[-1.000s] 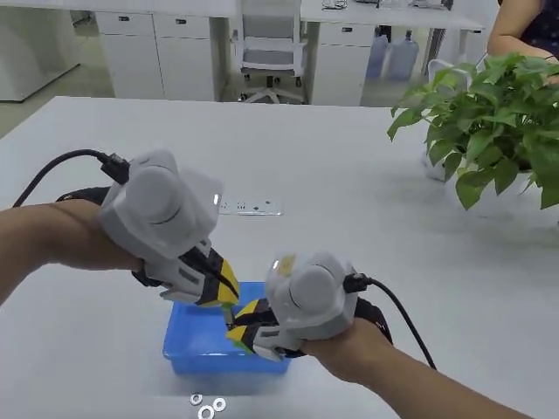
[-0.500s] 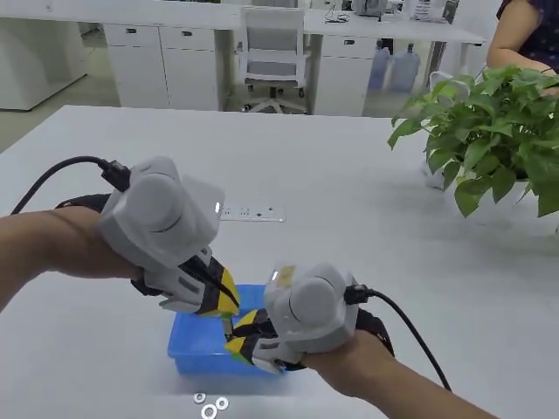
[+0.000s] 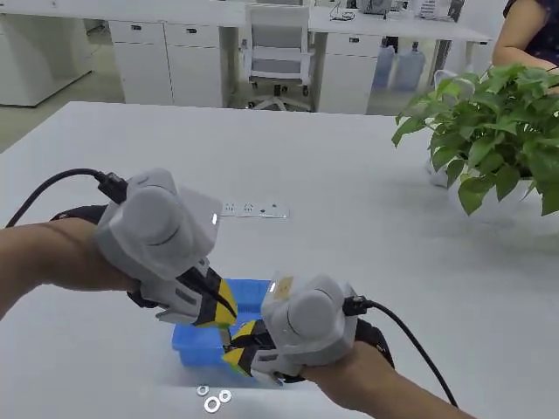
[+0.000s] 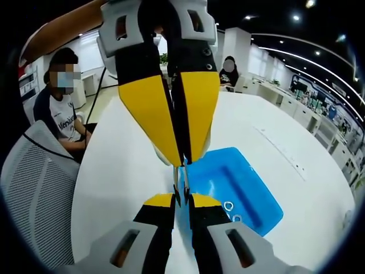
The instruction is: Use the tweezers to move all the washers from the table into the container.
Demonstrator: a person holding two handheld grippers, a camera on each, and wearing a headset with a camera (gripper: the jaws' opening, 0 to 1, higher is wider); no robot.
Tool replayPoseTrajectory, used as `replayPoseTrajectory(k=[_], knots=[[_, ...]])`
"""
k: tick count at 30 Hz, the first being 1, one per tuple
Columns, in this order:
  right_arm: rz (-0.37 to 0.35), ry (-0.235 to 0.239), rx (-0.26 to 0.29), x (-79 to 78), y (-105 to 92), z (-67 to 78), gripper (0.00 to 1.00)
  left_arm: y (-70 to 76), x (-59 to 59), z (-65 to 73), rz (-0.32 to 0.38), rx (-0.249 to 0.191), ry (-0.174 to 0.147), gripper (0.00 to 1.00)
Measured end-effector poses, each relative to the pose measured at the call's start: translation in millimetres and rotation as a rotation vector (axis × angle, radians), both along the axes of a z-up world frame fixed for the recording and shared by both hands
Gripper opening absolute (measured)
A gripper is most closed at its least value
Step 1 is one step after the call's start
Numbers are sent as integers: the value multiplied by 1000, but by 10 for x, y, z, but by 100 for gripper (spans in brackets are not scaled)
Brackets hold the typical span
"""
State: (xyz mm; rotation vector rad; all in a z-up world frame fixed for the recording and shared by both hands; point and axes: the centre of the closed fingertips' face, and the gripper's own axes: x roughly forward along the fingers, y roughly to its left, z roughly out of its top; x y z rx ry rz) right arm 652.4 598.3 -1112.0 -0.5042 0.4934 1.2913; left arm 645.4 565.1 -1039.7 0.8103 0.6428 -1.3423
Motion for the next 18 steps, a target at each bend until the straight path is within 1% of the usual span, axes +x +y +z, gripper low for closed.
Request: replayPoseTrajectory(k=[18], knots=[[19,41,-11,-164,32,-210,11,47,-151,-225,11,0,39,5]])
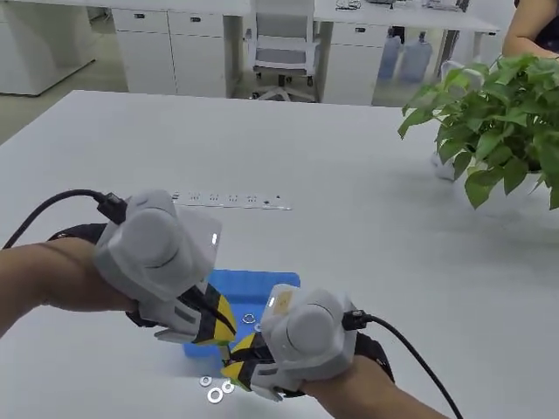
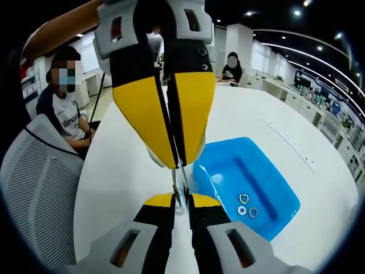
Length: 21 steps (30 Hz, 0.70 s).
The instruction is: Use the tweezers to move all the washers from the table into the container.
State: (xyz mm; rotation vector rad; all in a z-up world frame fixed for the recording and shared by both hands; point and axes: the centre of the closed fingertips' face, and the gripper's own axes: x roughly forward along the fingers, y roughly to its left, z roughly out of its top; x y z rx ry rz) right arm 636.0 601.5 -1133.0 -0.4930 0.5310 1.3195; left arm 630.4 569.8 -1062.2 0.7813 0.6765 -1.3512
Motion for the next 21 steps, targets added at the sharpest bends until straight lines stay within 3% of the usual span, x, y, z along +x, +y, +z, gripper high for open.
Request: replayPoseTrajectory(k=[21], knots=[[7,41,-10,-78,10,-224,11,21,-71,-218,15,-1,42,5]])
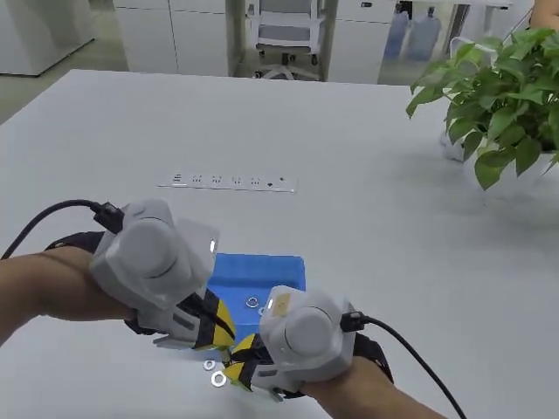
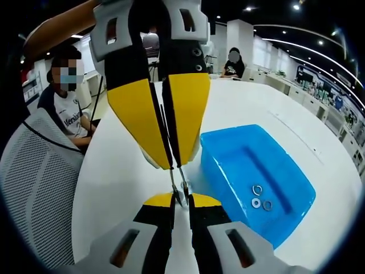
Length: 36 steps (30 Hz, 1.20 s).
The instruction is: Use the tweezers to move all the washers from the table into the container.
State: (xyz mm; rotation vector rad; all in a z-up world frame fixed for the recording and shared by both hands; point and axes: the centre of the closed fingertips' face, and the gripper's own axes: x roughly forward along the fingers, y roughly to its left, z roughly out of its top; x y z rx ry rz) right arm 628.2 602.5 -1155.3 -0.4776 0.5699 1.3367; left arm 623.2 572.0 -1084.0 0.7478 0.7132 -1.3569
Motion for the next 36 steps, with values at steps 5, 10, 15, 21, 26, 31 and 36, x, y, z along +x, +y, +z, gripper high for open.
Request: replayPoseTrajectory(k=[5,10,15,21,26,31,36], knots=[[3,5,-3,0,-3,-33,11,4,-4,-34,4,0,6,5],[6,7,0,11,15,-36,11,14,4,-36,9,-1,8,5],[5,13,7,14,33,-35,11,22,13,-34,16,-7,13,5],[10,7,8,5,29,-12,11,10,19,-29,16,-10,13,5],[9,8,9,10,27,-16,11,-9,25,-31,14,-15,16,5],[10,0,12,1,25,22,11,-10,32,-23,14,-17,13,5],[6,-4,21,2,24,44,11,1,26,-20,11,-16,14,5]])
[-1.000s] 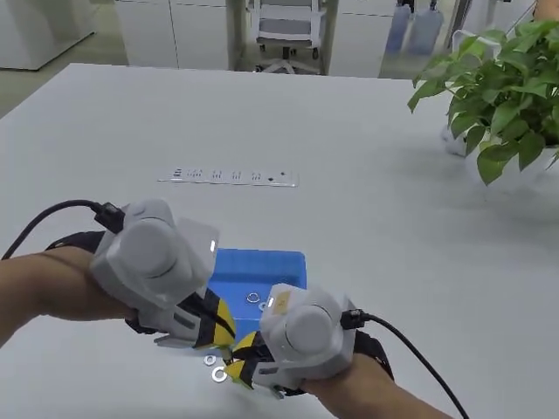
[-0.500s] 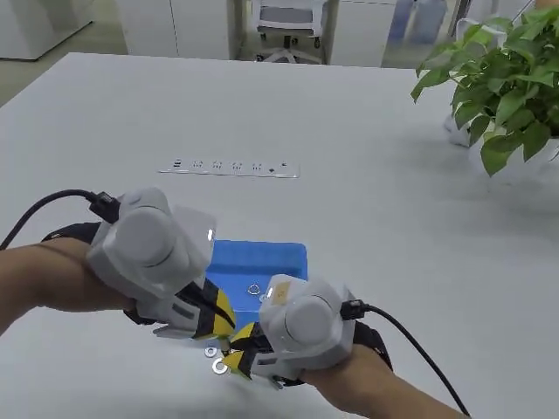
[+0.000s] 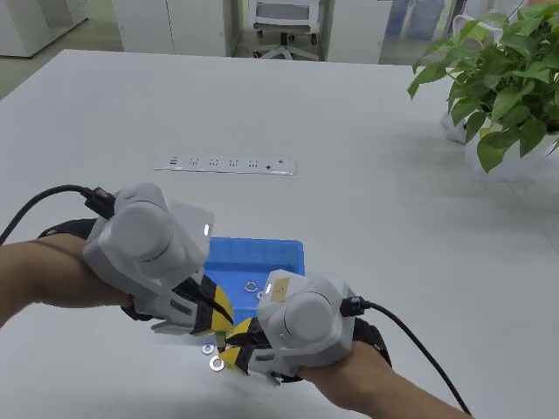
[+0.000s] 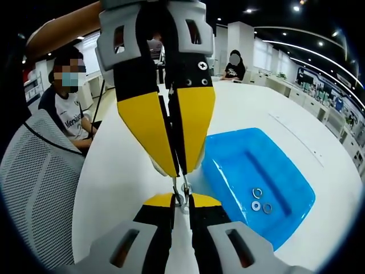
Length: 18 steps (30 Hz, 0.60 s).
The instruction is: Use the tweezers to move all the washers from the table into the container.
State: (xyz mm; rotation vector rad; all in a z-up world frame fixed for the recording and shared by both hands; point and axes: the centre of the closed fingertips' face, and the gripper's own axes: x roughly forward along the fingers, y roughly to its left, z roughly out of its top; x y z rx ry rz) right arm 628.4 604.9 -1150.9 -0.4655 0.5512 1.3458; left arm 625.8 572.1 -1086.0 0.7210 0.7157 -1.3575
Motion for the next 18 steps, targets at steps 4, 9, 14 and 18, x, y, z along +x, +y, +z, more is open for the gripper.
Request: replayPoseTrajectory(k=[4,9,14,18], knots=[[-1,-5,1,-1,2,8,11,-12,6,6,-3,-4,-4,5],[-1,-2,5,-35,-5,2,11,-31,21,32,-1,-15,-5,5],[-7,5,6,-59,-30,-17,11,-37,27,44,-5,-17,-9,5],[-18,3,10,-51,-44,-13,12,-50,27,56,-9,-15,-10,5]])
